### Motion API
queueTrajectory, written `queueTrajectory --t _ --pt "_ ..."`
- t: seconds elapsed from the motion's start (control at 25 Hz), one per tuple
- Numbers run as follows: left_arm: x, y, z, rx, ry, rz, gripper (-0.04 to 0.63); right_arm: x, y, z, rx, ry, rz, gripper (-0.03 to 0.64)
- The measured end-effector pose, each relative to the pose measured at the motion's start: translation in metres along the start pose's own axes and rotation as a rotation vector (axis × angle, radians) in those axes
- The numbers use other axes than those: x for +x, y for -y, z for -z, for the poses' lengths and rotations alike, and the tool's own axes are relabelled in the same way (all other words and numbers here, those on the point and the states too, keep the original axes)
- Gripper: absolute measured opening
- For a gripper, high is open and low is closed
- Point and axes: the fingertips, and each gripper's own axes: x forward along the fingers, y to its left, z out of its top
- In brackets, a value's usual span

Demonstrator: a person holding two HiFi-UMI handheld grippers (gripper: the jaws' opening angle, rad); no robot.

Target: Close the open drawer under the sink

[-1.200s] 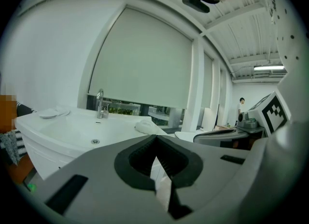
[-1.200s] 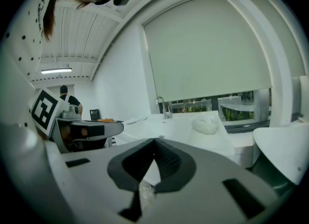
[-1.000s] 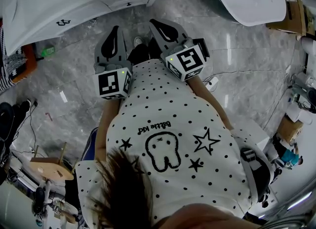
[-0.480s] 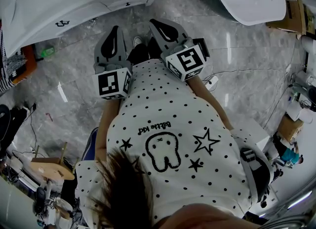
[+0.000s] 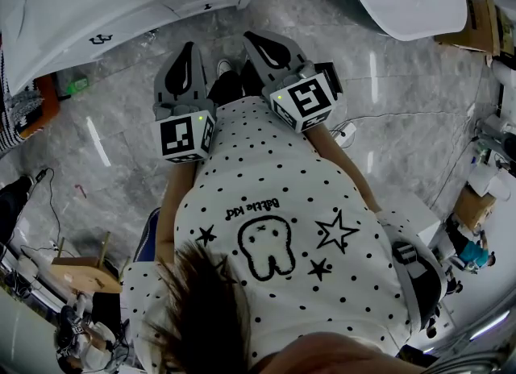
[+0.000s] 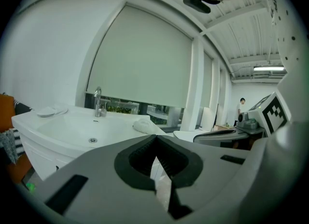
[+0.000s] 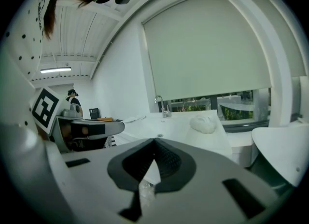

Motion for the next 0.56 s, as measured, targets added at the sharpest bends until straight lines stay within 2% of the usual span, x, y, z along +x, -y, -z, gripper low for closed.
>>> queueTrajectory --t 0.56 --pt "-0.0023 -0.0087 0.0043 -0.009 0.004 -0.007 0.003 0.006 -0.0052 0.004 -0.003 0.0 -0.004 0.014"
